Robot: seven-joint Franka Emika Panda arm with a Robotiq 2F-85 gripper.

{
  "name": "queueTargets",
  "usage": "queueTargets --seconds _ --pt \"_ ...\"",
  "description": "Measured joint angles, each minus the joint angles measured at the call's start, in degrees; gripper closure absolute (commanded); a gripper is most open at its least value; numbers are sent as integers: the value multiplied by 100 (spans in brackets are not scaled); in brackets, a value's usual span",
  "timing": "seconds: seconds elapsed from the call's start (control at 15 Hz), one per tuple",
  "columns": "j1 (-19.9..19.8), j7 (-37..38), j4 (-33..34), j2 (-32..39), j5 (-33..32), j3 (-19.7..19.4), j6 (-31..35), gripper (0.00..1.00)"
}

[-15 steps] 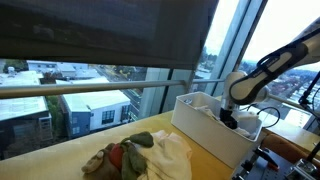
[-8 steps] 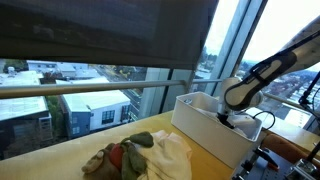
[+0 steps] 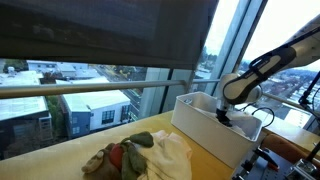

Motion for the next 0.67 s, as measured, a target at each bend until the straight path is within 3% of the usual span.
queueTargets --seconds 0.33,0.67 --pt "-309 -392 -44 -385 543 151 -523 94" --pt "-390 -414 -187 -1327 596 126 -1064 94"
